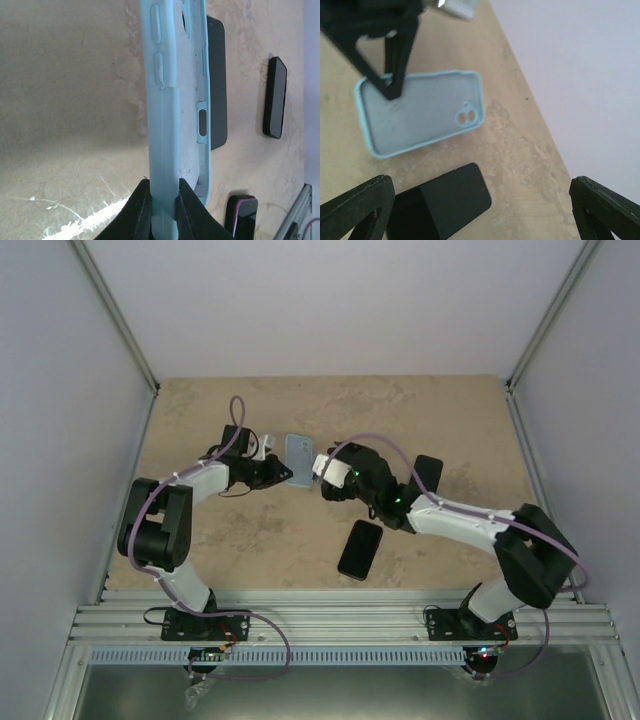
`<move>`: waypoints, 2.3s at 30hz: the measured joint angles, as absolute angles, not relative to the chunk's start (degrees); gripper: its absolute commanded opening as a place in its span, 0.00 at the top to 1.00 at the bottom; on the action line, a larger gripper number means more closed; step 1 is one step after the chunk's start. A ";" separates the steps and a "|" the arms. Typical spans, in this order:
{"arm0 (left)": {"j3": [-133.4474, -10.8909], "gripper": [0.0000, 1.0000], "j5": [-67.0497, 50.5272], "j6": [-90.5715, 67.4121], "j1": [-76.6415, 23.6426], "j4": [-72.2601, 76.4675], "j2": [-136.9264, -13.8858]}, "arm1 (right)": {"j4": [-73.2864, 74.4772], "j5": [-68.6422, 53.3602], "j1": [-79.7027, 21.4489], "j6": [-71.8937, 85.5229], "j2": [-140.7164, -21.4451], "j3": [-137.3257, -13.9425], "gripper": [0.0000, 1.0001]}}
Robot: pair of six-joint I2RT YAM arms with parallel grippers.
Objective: Take the phone out of the phone case
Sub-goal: Place the phone at the center of the board, then place the phone case at the center of the board.
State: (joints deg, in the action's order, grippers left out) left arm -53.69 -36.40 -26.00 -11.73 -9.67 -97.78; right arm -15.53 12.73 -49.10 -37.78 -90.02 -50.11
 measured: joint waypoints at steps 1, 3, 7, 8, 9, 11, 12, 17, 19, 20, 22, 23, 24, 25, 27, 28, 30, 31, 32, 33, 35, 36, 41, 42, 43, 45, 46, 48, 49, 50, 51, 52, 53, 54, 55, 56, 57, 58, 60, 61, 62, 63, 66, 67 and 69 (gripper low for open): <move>-53.54 1.00 -36.91 -25.43 -11.70 -9.72 -97.76 | -14.15 12.05 -48.60 -36.73 -88.68 -50.68 0.02; -53.54 1.00 -38.06 -24.18 -11.62 -10.13 -97.76 | -10.61 10.13 -46.92 -34.17 -86.04 -52.31 0.03; -53.56 1.00 -39.64 -22.48 -11.33 -10.52 -97.91 | -4.54 5.89 -41.69 -29.21 -82.08 -55.11 0.02; -53.63 1.00 -39.92 -22.26 -11.27 -10.72 -98.13 | -3.14 4.82 -40.16 -28.10 -81.38 -55.57 0.02; -53.82 1.00 -40.12 -22.02 -11.22 -10.87 -98.48 | -1.89 3.73 -38.68 -27.05 -80.82 -55.88 0.02; -55.27 1.00 -40.73 -21.43 -11.22 -11.62 -100.36 | 0.43 1.41 -35.70 -25.04 -79.70 -56.18 0.02; -55.86 1.00 -40.88 -21.28 -11.22 -11.66 -101.32 | 1.61 0.05 -33.98 -23.94 -79.11 -56.18 0.02; -57.93 1.00 -41.28 -21.30 -11.18 -11.79 -105.67 | 4.99 -5.06 -27.00 -19.59 -76.49 -56.16 0.02; -58.11 1.00 -41.34 -21.41 -11.18 -11.88 -106.67 | 5.48 -7.33 -24.51 -18.00 -75.70 -56.16 0.02; -58.35 1.00 -41.43 -21.45 -11.18 -11.88 -107.26 | 5.65 -8.36 -23.53 -17.28 -75.48 -56.16 0.02; -58.83 1.00 -41.76 -21.56 -11.18 -11.84 -108.31 | 5.85 -10.09 -21.89 -16.01 -75.35 -56.16 0.02; -59.00 1.00 -41.85 -21.69 -11.18 -11.81 -108.73 | 5.98 -10.70 -21.43 -15.46 -75.37 -56.16 0.02; -59.29 1.00 -42.15 -21.87 -11.18 -11.79 -109.23 | 6.11 -11.29 -21.19 -15.05 -75.44 -56.16 0.02; -59.55 1.00 -42.26 -21.96 -11.18 -11.79 -109.67 | 6.09 -11.84 -21.10 -14.66 -75.50 -56.16 0.02; -60.12 1.00 -42.50 -22.28 -11.22 -11.81 -110.39 | 6.09 -12.64 -21.02 -13.96 -75.64 -56.16 0.02; -60.62 1.00 -42.63 -22.41 -11.35 -11.81 -110.89 | 6.11 -13.13 -20.95 -13.63 -75.75 -56.16 0.02; -61.60 1.00 -42.61 -22.59 -11.70 -11.79 -111.96 | 6.11 -13.76 -20.67 -13.13 -75.92 -56.16 0.02; -61.89 1.00 -42.57 -22.61 -11.97 -11.79 -112.33 | 6.11 -14.04 -20.40 -12.84 -75.99 -56.16 0.02; -62.19 1.00 -42.50 -22.65 -12.36 -11.79 -112.68 | 6.11 -14.28 -20.14 -12.60 -76.05 -56.16 0.02; -62.43 1.00 -42.33 -22.72 -12.78 -11.79 -112.88 | 6.11 -14.46 -19.92 -12.43 -76.12 -56.16 0.02; -62.98 1.00 -41.80 -22.79 -13.91 -11.79 -113.03 | 6.11 -14.79 -19.51 -12.16 -76.25 -56.16 0.02; -63.33 0.99 -41.58 -22.87 -14.52 -11.77 -113.08 | 6.11 -14.85 -19.33 -12.12 -76.27 -56.16 0.02; -64.36 0.79 -40.40 -23.68 -16.97 -11.44 -113.69 | 6.11 -15.11 -18.92 -11.88 -76.36 -56.14 0.02; -64.38 0.77 -40.38 -23.75 -17.17 -11.46 -113.69 | 6.09 -15.20 -18.85 -11.84 -76.36 -56.12 0.02; -64.38 0.75 -40.38 -23.92 -17.34 -11.53 -113.69 | 6.11 -15.22 -18.81 -11.75 -76.36 -56.07 0.02; -64.31 0.71 -40.36 -24.27 -17.91 -11.68 -113.71 | 6.09 -15.22 -18.68 -11.62 -76.36 -55.99 0.02; -64.25 0.67 -40.36 -24.32 -18.15 -11.64 -113.71 | 6.11 -15.22 -18.63 -11.53 -76.36 -55.96 0.02; -64.20 0.60 -40.51 -24.43 -18.41 -11.51 -113.69 | 6.11 -15.22 -18.44 -11.29 -76.36 -55.92 0.02; -64.01 0.56 -40.47 -24.53 -18.46 -11.33 -113.36 | 6.11 -15.20 -18.33 -11.18 -76.36 -55.92 0.02; -63.99 0.51 -40.45 -24.49 -18.50 -11.35 -113.32 | 6.11 -15.22 -18.17 -11.07 -76.36 -55.92 0.02; -63.57 0.47 -40.62 -24.75 -18.50 -10.92 -112.99 | 6.13 -15.22 -18.06 -10.96 -76.36 -55.92 0.02; -63.26 0.43 -40.69 -24.58 -18.50 -10.72 -112.57 | 6.13 -15.22 -17.93 -10.85 -76.36 -55.92 0.02; -62.83 0.39 -40.62 -24.64 -18.50 -10.63 -111.98 | 6.20 -15.22 -17.74 -10.72 -76.36 -55.92 0.02; -62.30 0.33 -40.42 -24.69 -18.50 -10.55 -111.39 | 6.28 -15.22 -17.52 -10.57 -76.36 -55.92 0.02; -61.82 0.26 -40.38 -24.69 -18.50 -10.55 -110.87 | 6.35 -15.18 -17.28 -10.35 -76.36 -55.92 0.02; -61.52 0.16 -40.38 -24.40 -18.50 -10.50 -110.48 | 6.48 -15.05 -17.10 -10.00 -76.36 -55.92 0.02; -61.23 0.11 -40.60 -24.56 -18.50 -10.35 -109.97 | 6.61 -14.85 -16.71 -9.65 -76.36 -55.92 0.02; -61.01 0.07 -40.18 -24.45 -18.50 -10.33 -109.34 | 6.83 -14.46 -16.36 -9.10 -76.36 -55.92 0.02; -60.80 0.01 -39.05 -24.01 -18.65 -10.66 -108.12 | 7.31 -12.95 -15.73 -7.62 -76.36 -55.92 0.02; -60.73 0.01 -38.17 -23.57 -18.68 -10.87 -107.61 | 7.60 -11.86 -15.40 -6.59 -76.36 -55.94 0.02; -60.58 0.01 -37.04 -23.59 -18.76 -11.16 -107.02 | 7.99 -10.79 -15.16 -5.72 -76.36 -56.05 0.02; -60.31 0.01 -35.94 -23.44 -18.76 -11.27 -106.34 | 9.10 -9.15 -14.96 -4.32 -76.53 -56.55 0.02; -58.94 0.01 -32.08 -22.79 -18.76 -11.68 -103.44 | 12.97 -4.05 -14.79 -0.12 -78.24 -60.03 0.02; -58.57 0.00 -31.03 -22.63 -18.76 -11.79 -102.48 | 14.41 -2.52 -14.79 1.21 -79.09 -61.49 0.02; -58.28 0.01 -29.19 -22.22 -18.76 -12.08 -100.77 | 16.69 -0.62 -14.72 3.36 -80.07 -63.11 0.02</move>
